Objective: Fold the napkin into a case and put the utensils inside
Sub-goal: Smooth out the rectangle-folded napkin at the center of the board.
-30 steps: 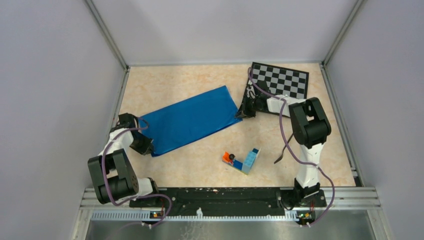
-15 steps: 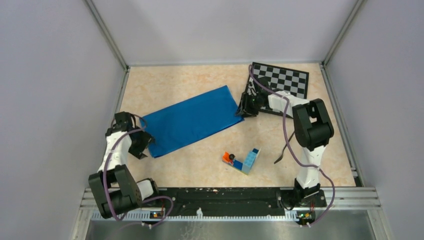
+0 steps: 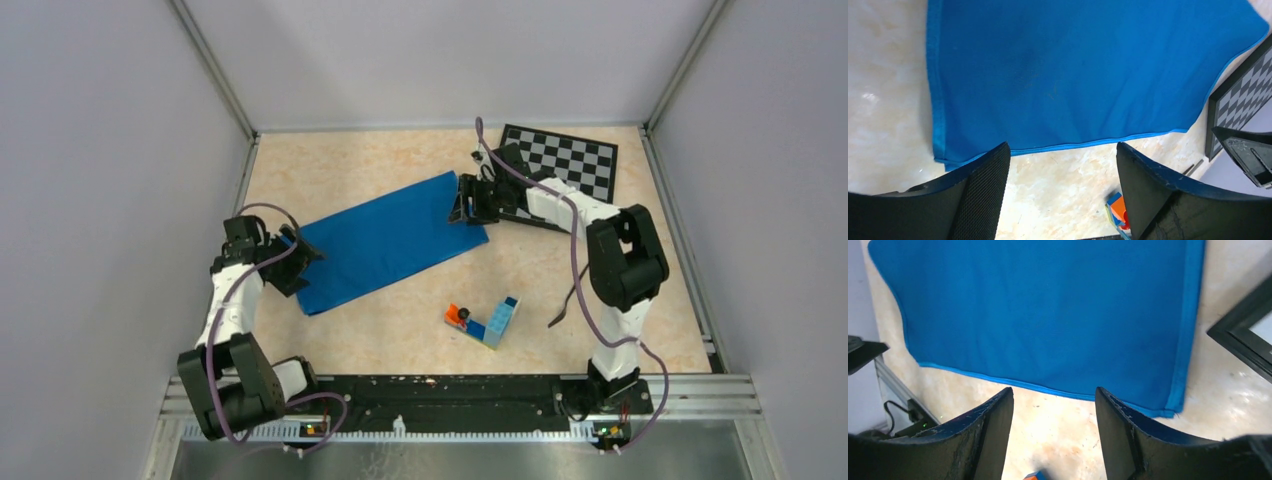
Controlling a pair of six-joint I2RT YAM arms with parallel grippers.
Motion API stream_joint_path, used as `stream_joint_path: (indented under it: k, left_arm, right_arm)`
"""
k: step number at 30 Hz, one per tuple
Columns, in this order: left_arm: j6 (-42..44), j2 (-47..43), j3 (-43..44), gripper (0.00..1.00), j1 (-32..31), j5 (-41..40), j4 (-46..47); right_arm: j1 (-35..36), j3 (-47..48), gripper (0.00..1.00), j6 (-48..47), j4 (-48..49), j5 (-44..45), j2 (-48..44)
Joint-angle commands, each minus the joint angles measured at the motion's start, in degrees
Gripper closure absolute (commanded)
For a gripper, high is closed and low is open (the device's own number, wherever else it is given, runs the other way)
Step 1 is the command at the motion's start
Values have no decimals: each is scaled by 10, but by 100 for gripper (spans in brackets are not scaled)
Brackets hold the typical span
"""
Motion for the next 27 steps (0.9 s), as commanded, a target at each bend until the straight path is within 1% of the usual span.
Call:
stream_joint_path:
  k: [1, 3, 5, 7, 9, 11, 13, 15, 17, 20, 22, 24, 27]
  left_arm:
    - [20, 53, -17, 18, -3, 61, 73]
    - [20, 63, -33, 17, -2, 43, 82]
    - [14, 75, -53, 15, -2, 17, 89]
    - [9, 91, -66, 14, -1, 8, 92]
    - [6, 100, -75, 13, -2, -6, 92]
    - [5, 95, -64, 12, -2, -25, 77]
    - [12, 73, -33, 11, -1, -27, 58]
    - [21, 43, -1, 3, -1, -14, 62]
    - [15, 32, 24, 1, -2, 4, 97]
    - [-19, 50, 24, 1, -1, 45, 200]
    - [-39, 81, 25, 1, 0, 59, 264]
    - [-51, 120, 33, 1, 0, 61, 310]
    - [-61, 177, 51, 1, 3, 64, 369]
  right_arm:
    - [-10, -11, 40, 27, 74, -84, 36]
    - [-22, -35, 41, 42, 103, -90, 47]
    - [-34, -53, 43, 49, 113, -74, 54]
    - [-35, -59, 43, 38, 102, -33, 50]
    - [-34, -60, 43, 29, 94, -23, 46]
    - [-30, -40, 44, 22, 67, -17, 41]
    - [-21, -15, 42, 12, 55, -10, 25]
    - [-15, 11, 36, 20, 74, -24, 13]
    - [-13, 39, 29, 50, 113, -50, 28]
    - [-14, 115, 25, 98, 165, -90, 101]
    - [-18, 178, 24, 124, 191, -111, 159]
    - [-24, 227, 24, 154, 241, -140, 214]
    - [-33, 306, 24, 191, 278, -170, 285]
